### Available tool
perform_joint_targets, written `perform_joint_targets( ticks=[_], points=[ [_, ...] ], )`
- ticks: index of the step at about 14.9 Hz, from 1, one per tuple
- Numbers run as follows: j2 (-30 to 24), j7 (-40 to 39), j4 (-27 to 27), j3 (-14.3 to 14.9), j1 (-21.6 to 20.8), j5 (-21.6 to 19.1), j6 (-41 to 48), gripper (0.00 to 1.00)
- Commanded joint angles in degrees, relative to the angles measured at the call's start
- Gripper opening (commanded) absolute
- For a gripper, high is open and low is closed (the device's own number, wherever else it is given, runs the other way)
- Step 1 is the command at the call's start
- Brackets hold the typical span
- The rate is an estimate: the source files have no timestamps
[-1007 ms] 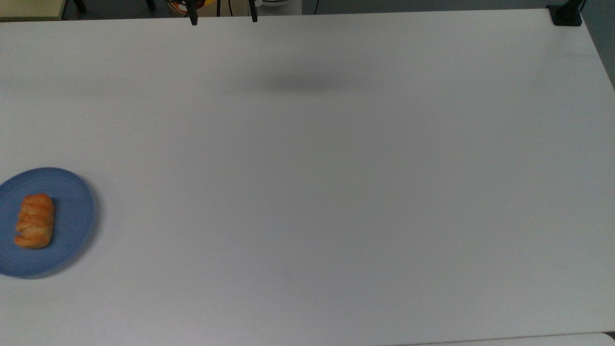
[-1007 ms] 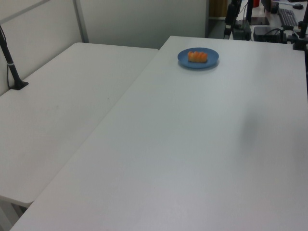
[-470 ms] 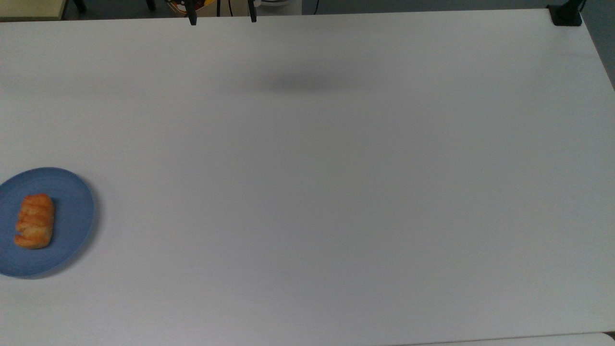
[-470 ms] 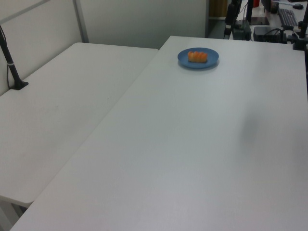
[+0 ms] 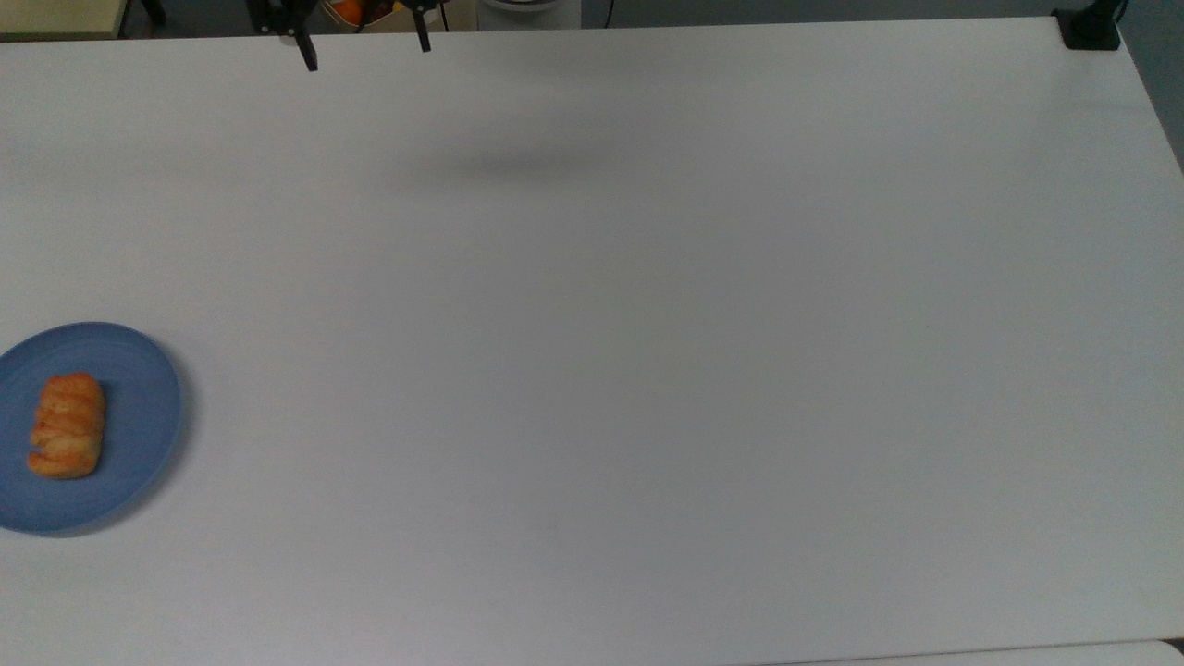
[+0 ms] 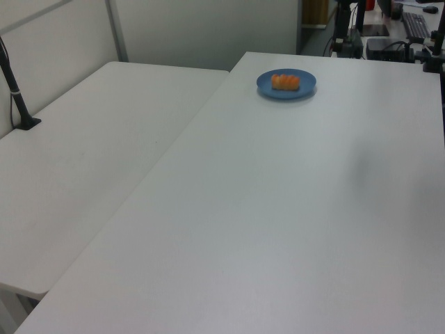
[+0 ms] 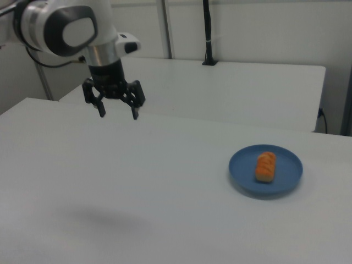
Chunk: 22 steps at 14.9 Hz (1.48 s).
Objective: Put the bread on the table
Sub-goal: 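Move the open gripper over the orange bread roll on the blue plate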
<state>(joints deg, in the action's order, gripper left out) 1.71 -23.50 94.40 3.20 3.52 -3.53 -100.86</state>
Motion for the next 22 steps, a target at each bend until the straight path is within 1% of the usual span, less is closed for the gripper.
perform_joint_targets(
  ticks=[1, 3, 6, 7, 8, 9, 11, 12, 14, 17, 19, 22],
  points=[
    [3.55, -5.23, 0.17, -0.03, 3.5, 1.5, -2.57, 1.0],
    [6.1, -5.59, 0.09, 0.23, 5.44, 1.68, -8.09, 1.0],
    [11.72, -5.5, -1.84, 0.49, 8.43, 1.51, -16.8, 1.0],
    [13.39, -5.33, -2.54, 1.1, 9.04, 1.16, -19.87, 1.0],
    [14.97, -5.06, -3.25, 2.59, 9.31, 0.63, -23.38, 1.0],
    [16.47, -4.98, -3.77, 3.82, 9.4, -0.33, -27.24, 1.0],
    [20.51, -4.97, -4.3, 5.32, 9.58, -3.66, -35.94, 1.0],
    [22.62, -4.89, -5.7, 5.68, 10.01, -5.25, -40.42, 1.0],
    [26.31, -5.15, -6.94, 5.86, 10.98, -8.41, -45.54, 1.0],
    [32.46, -4.89, -10.54, 5.86, 11.95, -11.32, -54.68, 1.0],
    [37.99, -4.01, -14.57, 5.86, 11.86, -11.76, -59.43, 1.0],
    [44.33, 0.02, -19.76, 5.94, 12.04, -11.68, -62.78, 1.0]
  ],
)
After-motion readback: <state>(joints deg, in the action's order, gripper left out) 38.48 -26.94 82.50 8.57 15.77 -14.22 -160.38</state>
